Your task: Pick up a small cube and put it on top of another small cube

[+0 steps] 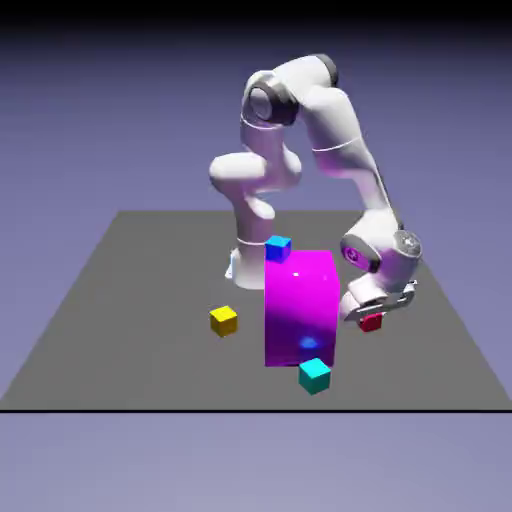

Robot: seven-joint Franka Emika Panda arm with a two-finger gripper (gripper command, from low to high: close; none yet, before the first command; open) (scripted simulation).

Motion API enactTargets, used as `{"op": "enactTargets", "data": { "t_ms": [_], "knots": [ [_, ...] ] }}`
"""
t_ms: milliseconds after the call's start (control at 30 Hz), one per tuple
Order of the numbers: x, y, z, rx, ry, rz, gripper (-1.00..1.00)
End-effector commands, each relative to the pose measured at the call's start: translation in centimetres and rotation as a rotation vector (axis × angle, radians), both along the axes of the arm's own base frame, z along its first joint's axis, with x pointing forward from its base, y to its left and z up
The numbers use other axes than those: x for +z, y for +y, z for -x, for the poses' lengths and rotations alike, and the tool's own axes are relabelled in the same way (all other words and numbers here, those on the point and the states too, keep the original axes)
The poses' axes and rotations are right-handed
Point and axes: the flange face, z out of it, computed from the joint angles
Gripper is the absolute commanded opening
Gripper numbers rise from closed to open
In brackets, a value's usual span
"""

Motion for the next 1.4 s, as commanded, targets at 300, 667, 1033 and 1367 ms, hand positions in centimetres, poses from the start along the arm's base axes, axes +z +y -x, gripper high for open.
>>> {"op": "enactTargets", "data": {
  "t_ms": [300,667,1033,1367],
  "knots": [
    [8.8,-2.9,-16.6,-0.406,-0.274,0.025,-1.00],
    [12.5,-34.4,-15.7,-1.457,-0.234,0.093,-1.00],
    [9.0,-44.1,0.1,-2.053,-0.045,0.026,-1.00],
    [5.4,-43.7,3.4,-2.189,0.034,-0.056,-1.00]
  ]
}}
